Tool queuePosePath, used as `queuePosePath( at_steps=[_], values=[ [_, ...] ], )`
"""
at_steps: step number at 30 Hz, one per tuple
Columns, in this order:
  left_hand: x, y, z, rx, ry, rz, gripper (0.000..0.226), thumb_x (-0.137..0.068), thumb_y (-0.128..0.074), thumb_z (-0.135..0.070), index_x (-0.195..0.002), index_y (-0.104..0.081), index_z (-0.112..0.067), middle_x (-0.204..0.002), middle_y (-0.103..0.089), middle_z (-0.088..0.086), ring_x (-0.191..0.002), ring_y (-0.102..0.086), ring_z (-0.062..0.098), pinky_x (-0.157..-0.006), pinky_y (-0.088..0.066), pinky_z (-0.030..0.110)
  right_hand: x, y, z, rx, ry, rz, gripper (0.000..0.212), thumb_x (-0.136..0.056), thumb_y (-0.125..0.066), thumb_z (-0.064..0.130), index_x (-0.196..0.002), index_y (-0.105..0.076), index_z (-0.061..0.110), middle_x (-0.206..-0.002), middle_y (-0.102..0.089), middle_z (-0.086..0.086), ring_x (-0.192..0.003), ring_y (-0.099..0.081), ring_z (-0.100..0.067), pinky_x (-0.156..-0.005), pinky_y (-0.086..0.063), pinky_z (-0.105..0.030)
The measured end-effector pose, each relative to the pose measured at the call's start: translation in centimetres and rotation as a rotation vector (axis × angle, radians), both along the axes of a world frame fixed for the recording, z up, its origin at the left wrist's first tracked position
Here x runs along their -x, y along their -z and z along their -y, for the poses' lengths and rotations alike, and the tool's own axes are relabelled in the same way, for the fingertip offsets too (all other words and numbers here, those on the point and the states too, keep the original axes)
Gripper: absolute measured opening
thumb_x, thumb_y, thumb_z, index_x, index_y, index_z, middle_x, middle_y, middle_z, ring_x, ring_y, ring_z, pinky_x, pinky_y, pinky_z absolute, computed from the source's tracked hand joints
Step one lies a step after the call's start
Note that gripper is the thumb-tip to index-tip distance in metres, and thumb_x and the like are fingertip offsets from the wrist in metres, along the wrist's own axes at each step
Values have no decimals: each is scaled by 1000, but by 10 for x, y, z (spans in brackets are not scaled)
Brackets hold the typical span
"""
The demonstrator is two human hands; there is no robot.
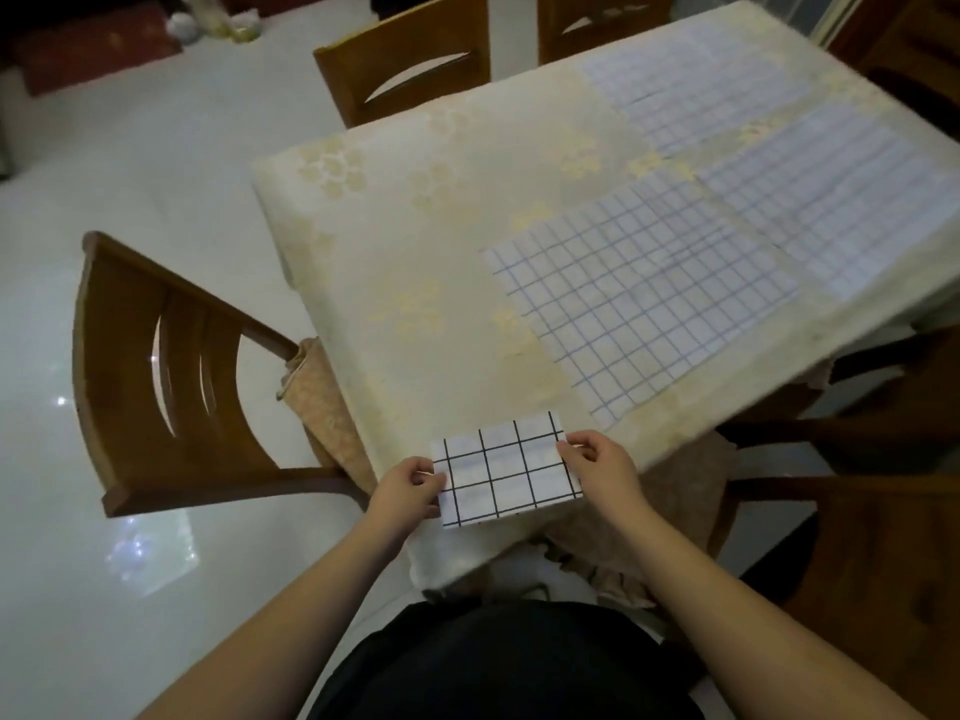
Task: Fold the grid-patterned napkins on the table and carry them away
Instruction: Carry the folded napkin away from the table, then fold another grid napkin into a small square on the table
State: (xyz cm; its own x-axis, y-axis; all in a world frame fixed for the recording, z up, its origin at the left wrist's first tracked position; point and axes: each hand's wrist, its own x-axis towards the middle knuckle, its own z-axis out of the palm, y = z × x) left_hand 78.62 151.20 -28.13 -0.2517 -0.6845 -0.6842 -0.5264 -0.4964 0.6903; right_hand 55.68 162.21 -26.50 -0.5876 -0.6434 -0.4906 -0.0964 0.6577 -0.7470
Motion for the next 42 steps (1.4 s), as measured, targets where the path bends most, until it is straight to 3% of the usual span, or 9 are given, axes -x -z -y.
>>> queuePosePath(
  at_steps=[7, 11, 15, 19, 23, 27, 31, 35, 42],
  values=[
    [-19, 15, 1, 14, -15, 27, 6, -92, -64, -13, -92, -60, -9, -81, -65, 7, -69, -63, 16, -51, -49, 17, -12, 16, 33, -106, -122, -191, 26, -93, -62, 34, -109, -65, 13, -88, -65, 1, -84, -60, -17, -72, -42, -27],
    [-20, 24, 2, 39, 68, 61, 8, -88, -67, -17, -87, -61, -13, -81, -68, 9, -73, -65, 21, -69, -59, 36, -12, 18, 37, -159, -155, -249, 26, -94, -62, 34, -109, -65, 13, -90, -65, 0, -85, -59, -17, -73, -41, -27],
    [-13, 22, 6, 49, 146, 80, 8, -89, -66, -16, -86, -60, -14, -75, -65, 5, -61, -63, 16, -54, -54, 27, -8, 23, 33, -208, -172, -295, 27, -94, -60, 36, -110, -65, 14, -90, -63, 2, -85, -57, -15, -74, -41, -26],
    [-8, 22, 5, 102, 193, 171, 22, -88, -68, -32, -77, -56, -16, -66, -65, 2, -61, -67, 20, -57, -57, 34, 0, 31, 28, -201, -179, -305, 25, -93, -62, 34, -109, -65, 15, -93, -65, 4, -88, -60, -16, -77, -45, -27],
    [-12, 23, 5, 575, 489, 435, 31, -92, -56, -43, -76, -49, -19, -68, -53, -3, -60, -48, 13, -53, -35, 27, 5, 32, 29, -123, -160, -425, 26, -97, -55, 31, -118, -61, 16, -107, -63, 0, -94, -58, -14, -81, -51, -31],
    [-13, 47, -1, 1191, 688, 351, 30, -84, -63, -39, -104, -60, -17, -101, -61, 3, -90, -61, 23, -78, -45, 34, -1, 37, 31, -18, -354, -543, 33, -98, -49, 28, -127, -57, 15, -123, -60, -4, -111, -54, -20, -96, -41, -33],
    [-1, 58, -9, 1136, 923, 379, 69, -94, -44, -53, -150, -35, -12, -157, -31, 8, -145, -27, 23, -115, -21, 41, -20, 55, 32, -2, -754, -743, 58, -93, -33, 42, -143, -45, 13, -146, -48, -7, -136, -43, -25, -113, -28, -39],
    [3, 61, -16, 941, 1042, 464, 80, -94, -34, -63, -155, -21, -12, -162, -18, 6, -149, -10, 19, -117, -12, 41, -27, 76, 29, -109, -1006, -786, 70, -93, -32, 52, -152, -28, 15, -159, -28, -4, -146, -25, -21, -119, -3, -35],
    [4, 58, -17, 844, 1082, 519, 89, -90, -34, -72, -156, -17, -14, -163, -12, 8, -150, -11, 24, -118, -13, 43, 1, 83, 27, -125, -1085, -785, 75, -95, -27, 62, -156, -9, 22, -164, -4, -2, -150, 0, -15, -118, -1, -41]
  ],
)
